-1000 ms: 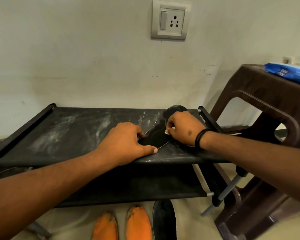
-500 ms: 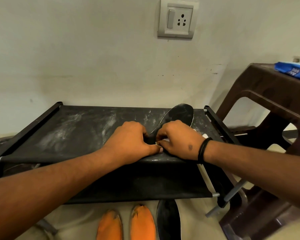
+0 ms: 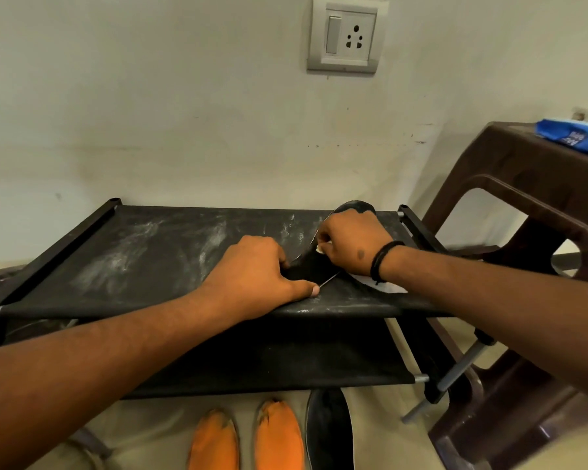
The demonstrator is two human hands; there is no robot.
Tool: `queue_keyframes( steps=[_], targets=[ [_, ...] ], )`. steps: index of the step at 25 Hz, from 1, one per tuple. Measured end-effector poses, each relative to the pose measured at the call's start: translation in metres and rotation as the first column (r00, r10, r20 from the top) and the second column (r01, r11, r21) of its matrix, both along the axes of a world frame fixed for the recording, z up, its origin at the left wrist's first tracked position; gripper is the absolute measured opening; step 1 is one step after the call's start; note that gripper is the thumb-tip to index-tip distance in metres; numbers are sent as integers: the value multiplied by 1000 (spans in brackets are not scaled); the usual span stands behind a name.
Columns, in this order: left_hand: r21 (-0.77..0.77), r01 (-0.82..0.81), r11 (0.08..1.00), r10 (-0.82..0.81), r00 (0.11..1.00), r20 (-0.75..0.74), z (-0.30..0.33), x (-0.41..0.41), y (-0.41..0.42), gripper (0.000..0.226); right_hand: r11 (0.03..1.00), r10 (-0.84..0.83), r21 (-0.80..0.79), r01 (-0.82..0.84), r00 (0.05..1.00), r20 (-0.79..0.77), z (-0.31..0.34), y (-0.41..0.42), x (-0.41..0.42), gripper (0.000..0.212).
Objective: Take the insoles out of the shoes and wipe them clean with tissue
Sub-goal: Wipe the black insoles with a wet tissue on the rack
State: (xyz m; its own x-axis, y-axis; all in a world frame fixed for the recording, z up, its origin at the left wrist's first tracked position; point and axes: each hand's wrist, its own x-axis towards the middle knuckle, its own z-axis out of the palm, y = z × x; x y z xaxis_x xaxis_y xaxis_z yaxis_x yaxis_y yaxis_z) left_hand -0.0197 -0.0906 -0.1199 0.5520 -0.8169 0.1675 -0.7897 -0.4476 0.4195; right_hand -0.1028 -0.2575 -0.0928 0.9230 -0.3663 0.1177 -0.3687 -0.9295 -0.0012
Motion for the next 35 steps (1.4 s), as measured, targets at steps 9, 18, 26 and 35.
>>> queue_keyframes(
  steps=[9, 18, 26, 35],
  targets=[
    [-1, 10, 1000, -10, 1000, 7, -1, 1, 1, 77, 998, -32, -49, 31, 999, -17, 3, 1, 9, 14],
    [6, -6, 1000, 6, 1000, -1, -1, 1, 1, 77, 997, 5, 76, -7, 1000, 23, -2, 1, 11, 14],
    [10, -30, 1000, 29, 999, 30, 1, -2, -1, 67, 998, 22, -66, -20, 999, 32, -3, 7, 15, 14],
    [19, -29, 999, 28, 999, 39, 3, -5, 2, 63, 995, 86, -43, -85, 996, 5, -8, 3, 18, 17]
  ],
)
